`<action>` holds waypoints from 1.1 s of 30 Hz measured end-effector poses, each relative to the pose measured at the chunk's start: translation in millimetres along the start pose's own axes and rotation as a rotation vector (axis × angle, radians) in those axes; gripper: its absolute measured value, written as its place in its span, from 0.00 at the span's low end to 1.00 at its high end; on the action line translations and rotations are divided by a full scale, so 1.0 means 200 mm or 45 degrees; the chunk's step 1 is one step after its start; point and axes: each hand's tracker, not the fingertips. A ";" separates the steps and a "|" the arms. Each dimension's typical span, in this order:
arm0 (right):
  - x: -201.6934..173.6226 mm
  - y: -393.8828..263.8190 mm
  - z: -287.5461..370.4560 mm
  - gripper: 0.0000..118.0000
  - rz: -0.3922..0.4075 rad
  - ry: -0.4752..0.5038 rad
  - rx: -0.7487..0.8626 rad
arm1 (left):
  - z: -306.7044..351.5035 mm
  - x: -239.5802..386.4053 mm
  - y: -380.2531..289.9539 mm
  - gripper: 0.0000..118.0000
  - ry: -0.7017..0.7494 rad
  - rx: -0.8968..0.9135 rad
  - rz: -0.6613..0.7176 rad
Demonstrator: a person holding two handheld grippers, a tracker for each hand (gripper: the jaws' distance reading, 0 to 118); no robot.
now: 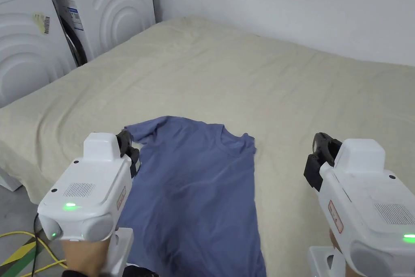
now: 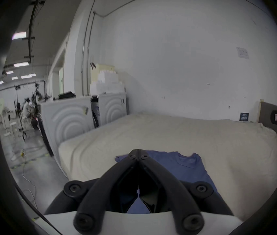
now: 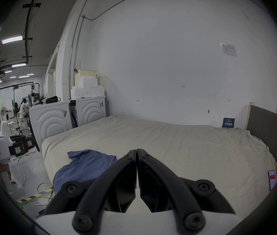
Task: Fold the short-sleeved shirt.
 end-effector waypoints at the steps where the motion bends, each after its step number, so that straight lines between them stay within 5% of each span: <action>1: 0.01 0.00 0.00 0.00 0.001 -0.006 -0.004 | -0.04 0.01 -0.01 0.00 -0.023 -0.031 0.018; 5: 0.06 -0.02 -0.02 0.00 0.002 -0.030 -0.026 | -0.25 0.06 -0.05 0.00 -0.075 -0.249 -0.004; 8: 0.09 -0.03 -0.04 0.00 -0.009 -0.045 -0.044 | -0.43 0.10 -0.11 0.09 -0.089 -0.462 0.011; 9: 0.10 -0.04 -0.04 0.00 -0.009 -0.051 -0.049 | -0.48 0.11 -0.13 0.16 -0.100 -0.505 0.016; 13: 0.13 -0.06 -0.06 0.00 -0.002 -0.076 -0.075 | -0.68 0.18 -0.26 0.72 -0.102 -0.750 -0.006; 16: 0.16 -0.09 -0.08 0.00 -0.001 -0.094 -0.102 | -0.78 0.22 -0.34 0.85 -0.096 -0.846 0.001; 22: 0.22 -0.16 -0.10 0.00 0.006 -0.126 -0.160 | -0.92 0.31 -0.49 0.84 -0.117 -1.017 -0.087; 25: 0.24 -0.17 -0.10 0.00 0.001 -0.138 -0.178 | -0.94 0.37 -0.54 0.67 -0.117 -1.088 -0.195; 28: 0.27 -0.18 -0.10 0.00 0.000 -0.150 -0.187 | -0.92 0.38 -0.51 0.64 -0.128 -1.071 -0.177; 33: 0.30 -0.17 -0.07 0.00 -0.012 -0.157 -0.188 | -0.91 0.39 -0.50 0.12 -0.165 -1.050 -0.313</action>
